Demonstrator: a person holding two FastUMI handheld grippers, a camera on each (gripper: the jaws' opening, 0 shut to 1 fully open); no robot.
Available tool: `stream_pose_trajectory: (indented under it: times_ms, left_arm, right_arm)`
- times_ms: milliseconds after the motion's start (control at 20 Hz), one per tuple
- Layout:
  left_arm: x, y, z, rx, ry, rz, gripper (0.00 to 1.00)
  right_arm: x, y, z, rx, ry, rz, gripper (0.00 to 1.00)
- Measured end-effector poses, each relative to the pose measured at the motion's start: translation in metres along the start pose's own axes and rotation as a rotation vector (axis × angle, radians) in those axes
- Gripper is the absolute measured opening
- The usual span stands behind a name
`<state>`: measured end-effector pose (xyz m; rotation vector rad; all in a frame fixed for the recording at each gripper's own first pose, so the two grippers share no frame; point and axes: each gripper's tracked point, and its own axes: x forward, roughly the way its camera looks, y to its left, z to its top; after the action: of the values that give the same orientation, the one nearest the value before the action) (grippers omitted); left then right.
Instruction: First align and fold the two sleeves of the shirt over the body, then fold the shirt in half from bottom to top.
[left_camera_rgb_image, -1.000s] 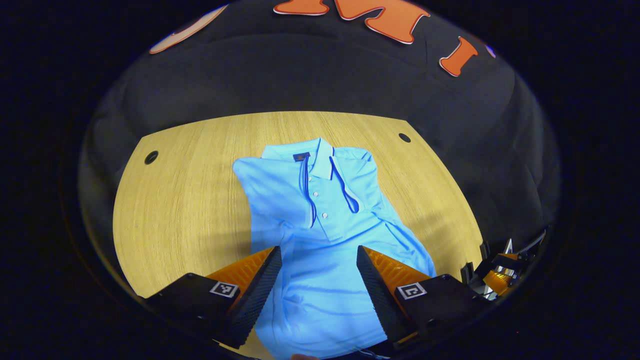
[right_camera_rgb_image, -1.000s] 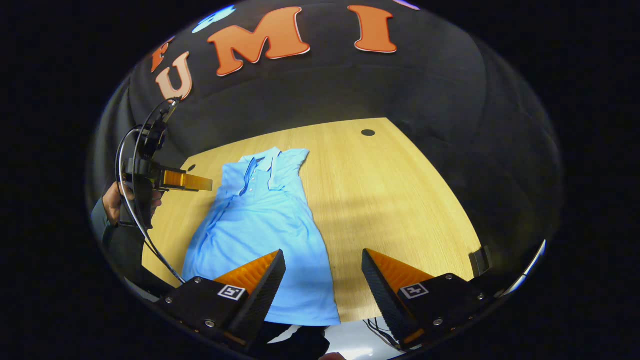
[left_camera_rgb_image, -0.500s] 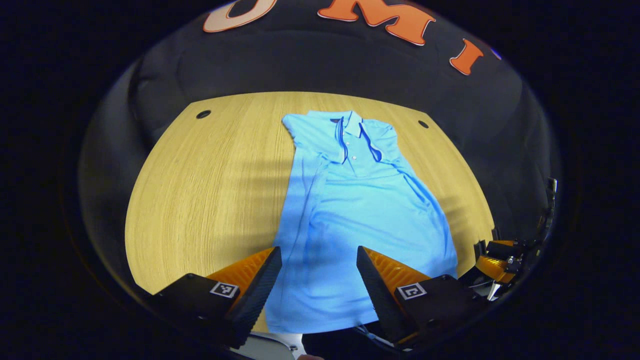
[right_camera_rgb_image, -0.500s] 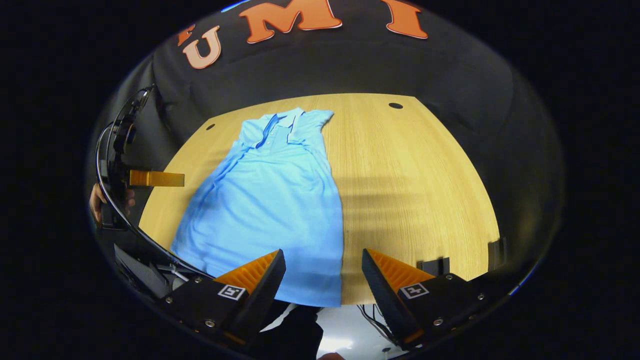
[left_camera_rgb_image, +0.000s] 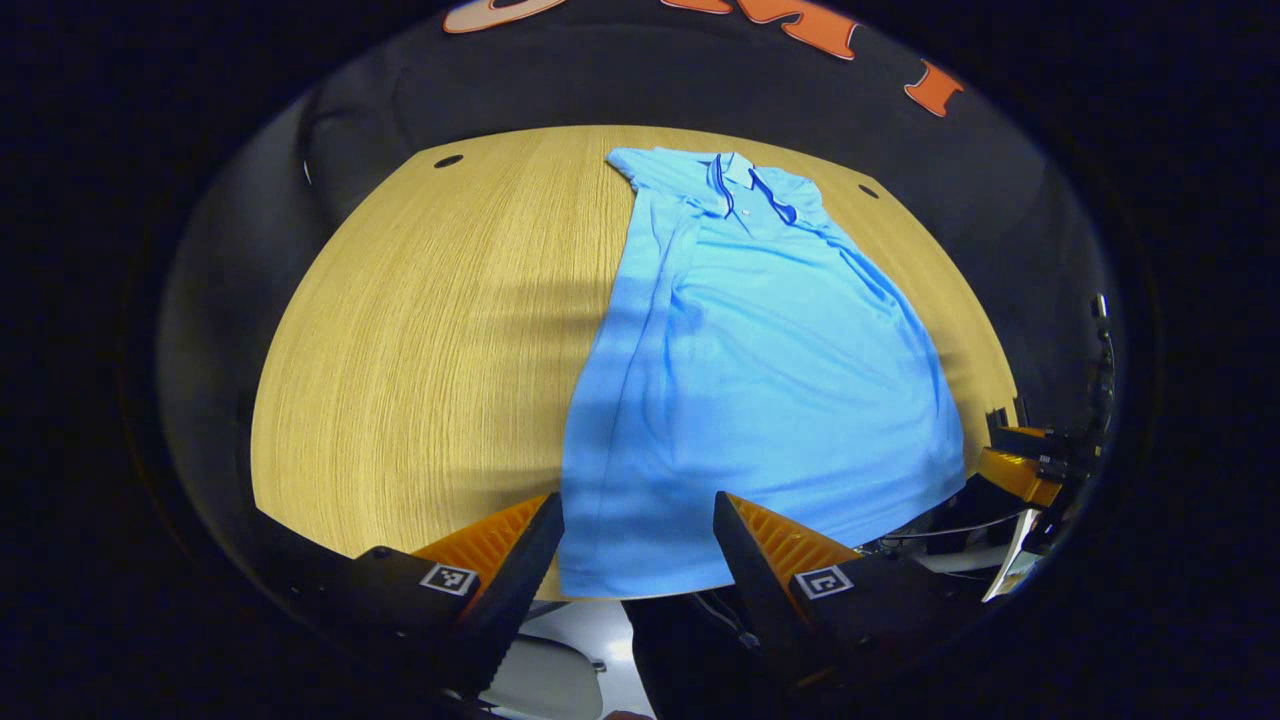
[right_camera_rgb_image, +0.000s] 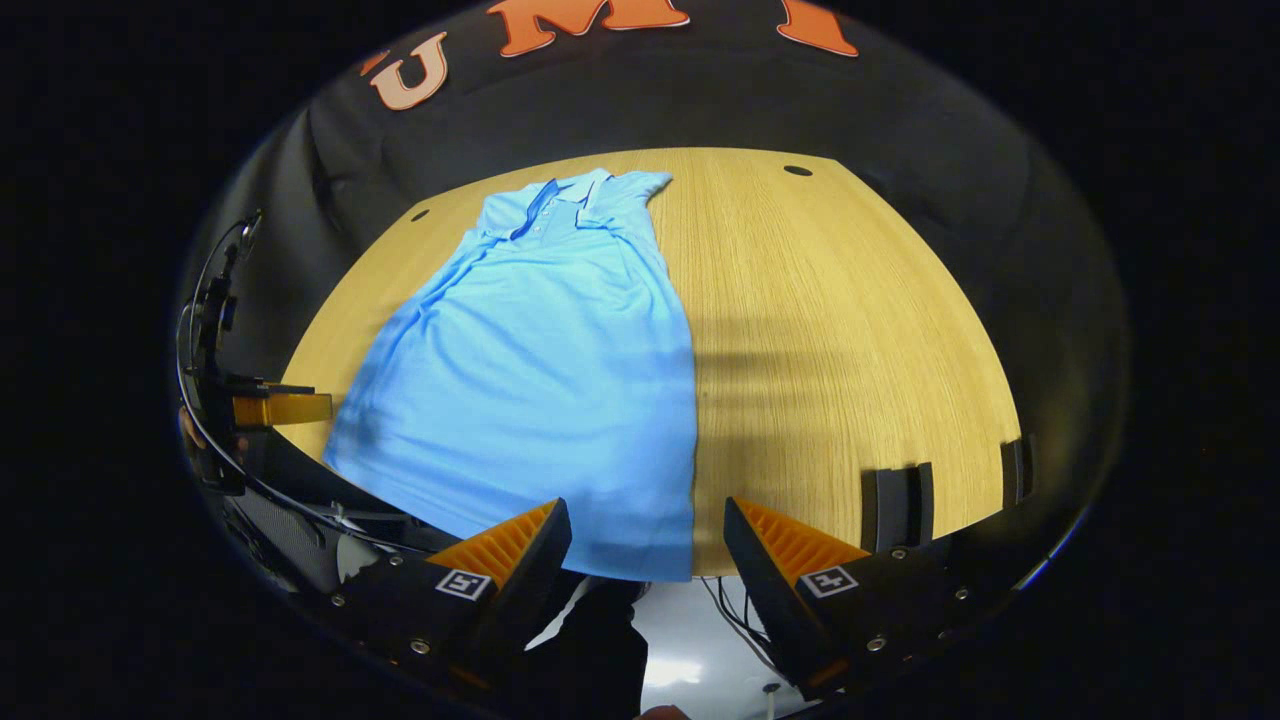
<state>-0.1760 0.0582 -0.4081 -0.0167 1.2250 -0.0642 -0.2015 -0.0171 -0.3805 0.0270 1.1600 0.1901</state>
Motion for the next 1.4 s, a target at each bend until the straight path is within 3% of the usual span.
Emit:
stream_pose_trajectory:
  times_ms: [350, 900, 1100, 1150, 1250, 1350, 1400]
  left_arm:
    - [0.015, 0.023, -0.041, 0.009, 0.031, 0.037, 0.99]
    - [0.026, 0.027, -0.037, 0.063, -0.041, 0.052, 0.99]
    - [0.029, 0.026, -0.039, 0.035, -0.074, 0.07, 0.99]
    - [0.029, 0.024, -0.042, 0.015, -0.069, 0.07, 0.99]
    - [0.029, 0.012, -0.039, 0.016, -0.054, 0.057, 0.88]
    - [0.031, -0.001, -0.038, 0.035, -0.043, 0.045, 0.41]
    - [0.032, -0.002, -0.036, 0.055, -0.046, 0.064, 0.15]
  right_arm:
    - [0.013, 0.011, -0.026, -0.008, 0.034, -0.018, 0.96]
    - [0.025, 0.012, -0.043, -0.035, 0.034, -0.081, 0.94]
    - [0.03, 0.021, -0.038, -0.033, -0.003, -0.08, 0.63]
    - [0.03, 0.025, -0.036, -0.04, -0.004, -0.076, 0.47]
    - [0.033, 0.028, -0.033, -0.037, 0.001, -0.079, 0.24]
    - [0.034, 0.031, -0.03, -0.018, 0.007, -0.075, 0.11]
    - [0.036, 0.032, -0.029, -0.001, 0.01, -0.065, 0.1]
